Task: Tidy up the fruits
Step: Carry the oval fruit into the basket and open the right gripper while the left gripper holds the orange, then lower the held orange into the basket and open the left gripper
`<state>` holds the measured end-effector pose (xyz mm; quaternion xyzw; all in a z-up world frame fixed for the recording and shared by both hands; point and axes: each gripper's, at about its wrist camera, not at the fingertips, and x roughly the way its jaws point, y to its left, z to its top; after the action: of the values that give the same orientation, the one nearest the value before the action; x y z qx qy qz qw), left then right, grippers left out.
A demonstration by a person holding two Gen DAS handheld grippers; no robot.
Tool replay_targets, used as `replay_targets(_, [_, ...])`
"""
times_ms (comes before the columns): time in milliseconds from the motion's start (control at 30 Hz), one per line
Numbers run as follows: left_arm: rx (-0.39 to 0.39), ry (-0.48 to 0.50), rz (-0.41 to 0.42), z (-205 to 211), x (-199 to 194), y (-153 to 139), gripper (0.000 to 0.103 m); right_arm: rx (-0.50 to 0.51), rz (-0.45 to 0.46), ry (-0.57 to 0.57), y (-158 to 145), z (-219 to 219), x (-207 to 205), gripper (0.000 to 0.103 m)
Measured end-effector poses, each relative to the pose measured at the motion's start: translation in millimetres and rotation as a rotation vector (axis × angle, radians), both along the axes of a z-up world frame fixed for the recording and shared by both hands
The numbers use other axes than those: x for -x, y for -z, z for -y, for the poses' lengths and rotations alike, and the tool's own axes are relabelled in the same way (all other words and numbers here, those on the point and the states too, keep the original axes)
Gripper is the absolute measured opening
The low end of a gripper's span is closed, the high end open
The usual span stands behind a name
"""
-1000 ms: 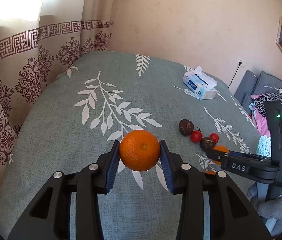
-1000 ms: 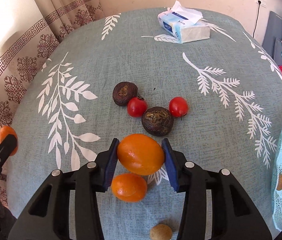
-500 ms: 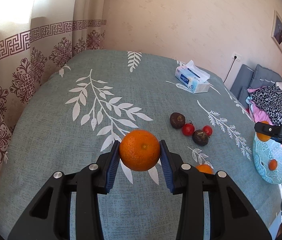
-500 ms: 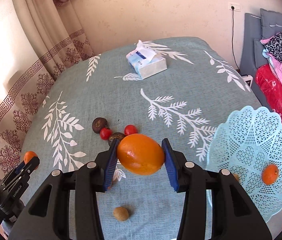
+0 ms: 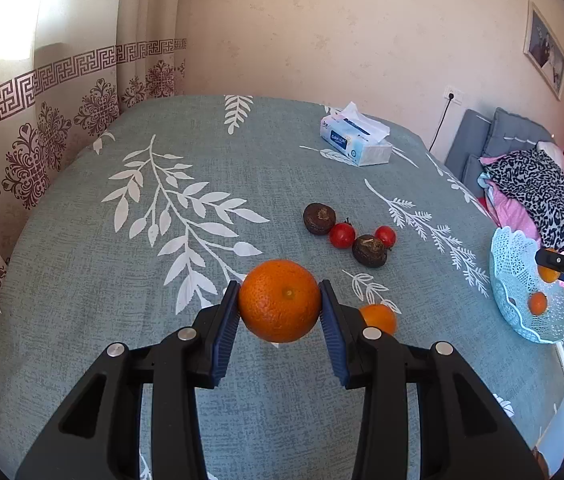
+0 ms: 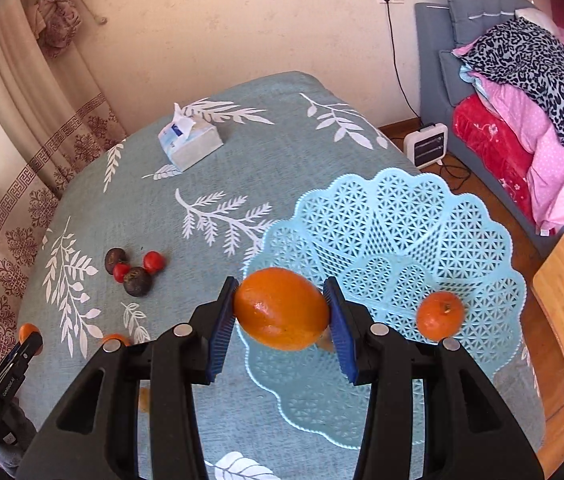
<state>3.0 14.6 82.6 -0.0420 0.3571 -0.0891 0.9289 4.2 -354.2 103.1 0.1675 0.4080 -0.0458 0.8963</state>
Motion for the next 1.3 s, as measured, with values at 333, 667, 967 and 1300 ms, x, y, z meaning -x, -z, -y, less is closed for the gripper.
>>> replay_targets(333, [0.000, 0.051, -0.027, 20.9, 6.1, 6.6, 0.040, -0.031, -0.053, 0.089, 31.8, 45.0, 31.2, 0.045])
replay_targets(667, [-0.031, 0.088, -0.029, 44.6, 11.6, 5.9, 0.040, -0.036, -0.070, 0.073, 47.5, 45.6, 42.1, 0.045])
replay_targets(967, [-0.068, 0.144, -0.012, 75.4, 17.9, -1.5, 0.040, -0.021, 0.003, 0.098, 30.0, 52.1, 54.2, 0.056])
replay_targets(1300, [-0.112, 0.276, -0.022, 140.0, 23.3, -5.2, 0.040, 0.027, 0.115, 0.161, 8.9, 70.0, 75.6, 0.058])
